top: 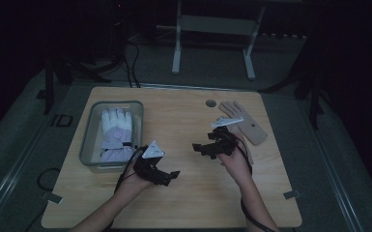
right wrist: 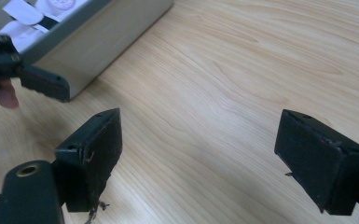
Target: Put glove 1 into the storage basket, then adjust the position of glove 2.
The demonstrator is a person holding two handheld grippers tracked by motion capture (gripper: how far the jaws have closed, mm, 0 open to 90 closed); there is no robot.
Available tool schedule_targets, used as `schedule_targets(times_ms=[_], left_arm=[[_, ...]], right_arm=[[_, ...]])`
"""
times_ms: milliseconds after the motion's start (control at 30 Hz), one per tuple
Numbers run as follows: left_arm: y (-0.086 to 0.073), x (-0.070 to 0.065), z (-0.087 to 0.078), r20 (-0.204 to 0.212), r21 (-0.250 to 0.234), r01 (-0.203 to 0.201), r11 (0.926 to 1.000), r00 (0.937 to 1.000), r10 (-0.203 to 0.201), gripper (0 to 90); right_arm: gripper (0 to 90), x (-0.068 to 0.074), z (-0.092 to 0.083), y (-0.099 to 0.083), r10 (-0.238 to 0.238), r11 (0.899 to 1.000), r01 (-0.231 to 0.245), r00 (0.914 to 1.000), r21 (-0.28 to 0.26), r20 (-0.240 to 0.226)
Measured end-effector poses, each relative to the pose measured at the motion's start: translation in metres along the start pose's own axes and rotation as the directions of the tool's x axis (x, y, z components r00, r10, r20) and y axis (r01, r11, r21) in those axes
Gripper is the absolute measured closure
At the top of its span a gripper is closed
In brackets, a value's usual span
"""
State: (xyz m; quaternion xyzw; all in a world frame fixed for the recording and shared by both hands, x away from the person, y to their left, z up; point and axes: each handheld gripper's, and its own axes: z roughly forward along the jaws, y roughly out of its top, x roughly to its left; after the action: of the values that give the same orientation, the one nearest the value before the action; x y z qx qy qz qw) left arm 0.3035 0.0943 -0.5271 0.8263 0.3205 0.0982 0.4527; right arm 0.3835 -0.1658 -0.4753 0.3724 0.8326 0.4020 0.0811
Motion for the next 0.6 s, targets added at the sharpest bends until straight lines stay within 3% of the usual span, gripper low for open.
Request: schedule_targets(times_ms=[133,233,367,433,600], left_arm=[[-0.012,-0.003,0.013,-0.013,0.011,-0.023,0.9997,0.9996,0.023,6.4],[-0.019,-0.002,0.018,-0.007,0.007,-0.012,0.9999,0.9999,0.012,6.4],[-0.03,-0.003,0.021,-0.033,-0.002,-0.048,0.9988,0.9983,0.048,6.4],[-0.031,-0.003,0.021,-0.034,-0.005,-0.048,0.9988,0.9983,0.048,6.4],[-0.042,0.0,0.02,-0.067,-0.004,-0.026,0.9996,0.9974,0.026,6.5]], right_arm=[[15.8,-0.01,-0.011,-0.008,0.007,1.0,-0.007,0.9997,-0.006,0.021],[14.8,-0.021,-0.02,-0.015,0.017,1.0,-0.017,0.9987,-0.017,0.048],[14.3,-0.041,-0.032,-0.025,0.048,0.998,-0.045,0.9959,-0.038,0.076],[14.4,-0.047,-0.035,-0.028,0.058,0.998,-0.054,0.9944,-0.044,0.089],[14.7,-0.071,-0.045,-0.042,0.038,0.996,-0.027,0.9893,-0.081,0.141]])
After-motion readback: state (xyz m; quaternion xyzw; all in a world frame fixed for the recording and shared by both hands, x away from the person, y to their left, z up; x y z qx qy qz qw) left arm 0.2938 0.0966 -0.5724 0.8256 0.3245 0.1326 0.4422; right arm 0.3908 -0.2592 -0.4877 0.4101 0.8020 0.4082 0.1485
